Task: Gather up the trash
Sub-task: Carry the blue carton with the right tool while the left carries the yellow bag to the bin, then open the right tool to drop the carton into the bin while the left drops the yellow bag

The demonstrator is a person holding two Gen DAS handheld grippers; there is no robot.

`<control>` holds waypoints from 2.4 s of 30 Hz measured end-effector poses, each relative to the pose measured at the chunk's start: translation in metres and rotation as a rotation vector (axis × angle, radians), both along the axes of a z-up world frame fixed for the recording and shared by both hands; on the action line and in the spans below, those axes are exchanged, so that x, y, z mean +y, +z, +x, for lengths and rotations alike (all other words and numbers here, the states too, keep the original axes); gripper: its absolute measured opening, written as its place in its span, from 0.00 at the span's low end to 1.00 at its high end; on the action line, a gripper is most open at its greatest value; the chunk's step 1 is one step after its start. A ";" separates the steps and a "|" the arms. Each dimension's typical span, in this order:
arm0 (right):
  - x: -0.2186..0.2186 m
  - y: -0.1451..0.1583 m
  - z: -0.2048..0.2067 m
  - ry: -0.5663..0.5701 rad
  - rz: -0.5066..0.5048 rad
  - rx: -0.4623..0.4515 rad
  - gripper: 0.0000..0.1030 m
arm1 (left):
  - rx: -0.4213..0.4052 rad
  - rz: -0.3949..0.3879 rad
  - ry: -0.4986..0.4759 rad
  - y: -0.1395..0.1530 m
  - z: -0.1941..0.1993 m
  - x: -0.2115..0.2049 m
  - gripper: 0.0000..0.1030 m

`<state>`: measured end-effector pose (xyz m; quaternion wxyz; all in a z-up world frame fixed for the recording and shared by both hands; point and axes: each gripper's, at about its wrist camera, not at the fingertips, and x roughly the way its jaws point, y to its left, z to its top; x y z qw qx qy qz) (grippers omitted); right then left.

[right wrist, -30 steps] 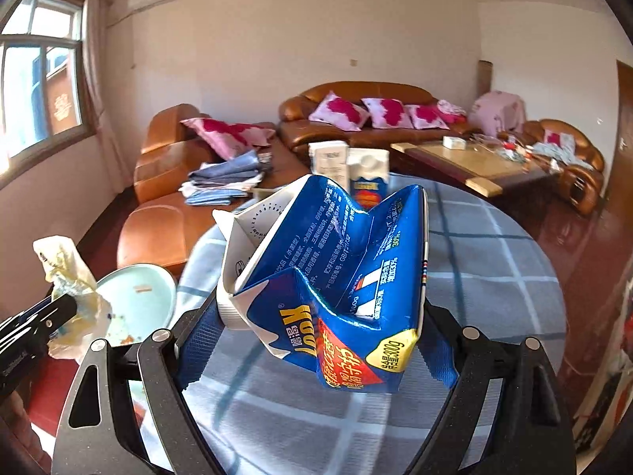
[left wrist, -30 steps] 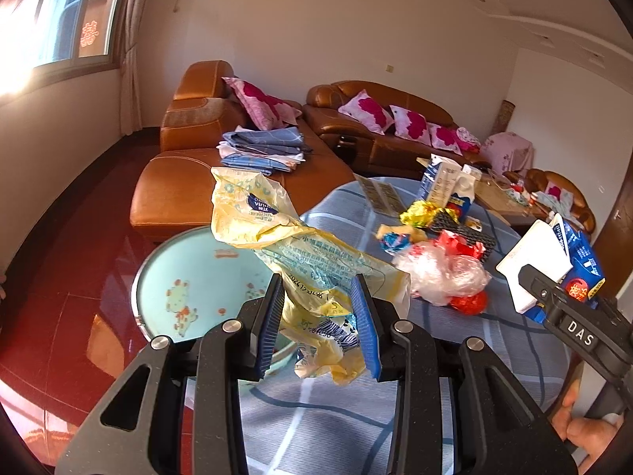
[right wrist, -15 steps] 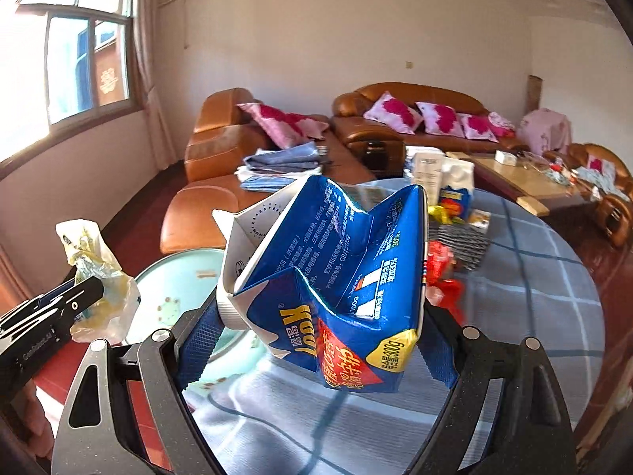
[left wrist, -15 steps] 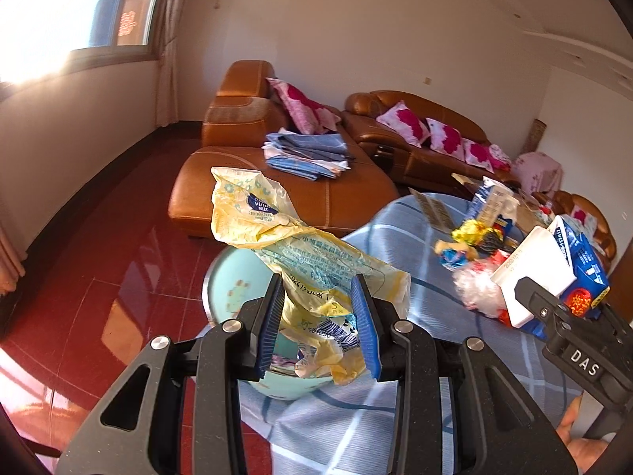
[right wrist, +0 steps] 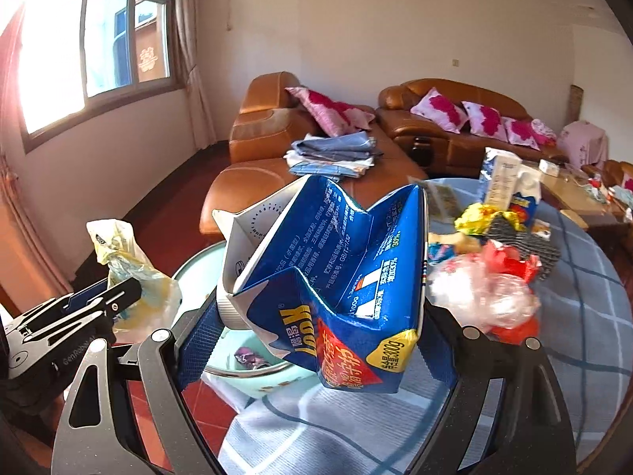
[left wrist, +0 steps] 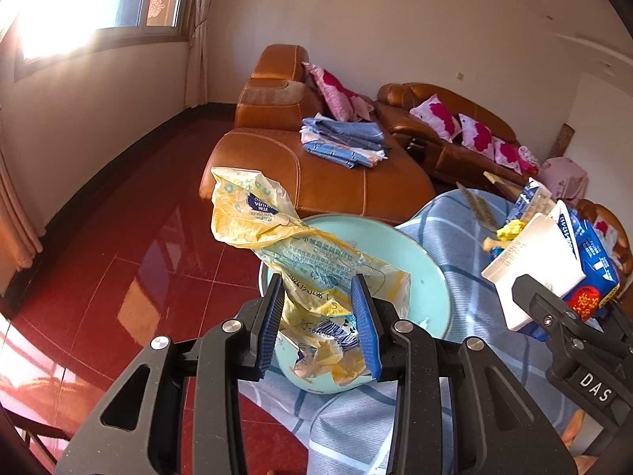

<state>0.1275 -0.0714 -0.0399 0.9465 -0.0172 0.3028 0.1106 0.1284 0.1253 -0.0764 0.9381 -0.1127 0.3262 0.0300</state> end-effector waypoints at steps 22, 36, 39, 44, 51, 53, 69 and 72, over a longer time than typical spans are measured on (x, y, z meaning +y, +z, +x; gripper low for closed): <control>0.019 -0.036 0.053 0.078 0.060 0.151 0.83 | 0.091 0.043 -0.026 -0.026 0.042 -0.010 0.34; 0.024 -0.045 0.075 0.146 0.115 0.198 0.84 | 0.128 0.044 -0.013 -0.039 0.060 -0.006 0.34; 0.019 -0.038 0.072 0.126 0.117 0.165 0.84 | 0.133 0.047 -0.014 -0.041 0.062 -0.008 0.34; 0.004 -0.021 0.062 0.074 0.099 0.086 0.84 | 0.133 0.050 -0.025 -0.041 0.065 -0.013 0.34; -0.023 -0.018 0.052 0.008 0.123 0.075 0.84 | 0.113 0.057 -0.044 -0.039 0.068 -0.020 0.76; -0.028 -0.019 0.049 -0.006 0.120 0.070 0.84 | 0.110 0.056 -0.036 -0.038 0.065 -0.019 0.77; -0.066 -0.028 0.022 -0.126 0.085 0.106 0.89 | 0.115 0.072 -0.028 -0.026 0.034 -0.044 0.82; -0.075 -0.024 0.013 -0.147 0.091 0.092 0.89 | 0.102 0.083 -0.048 -0.021 0.028 -0.054 0.82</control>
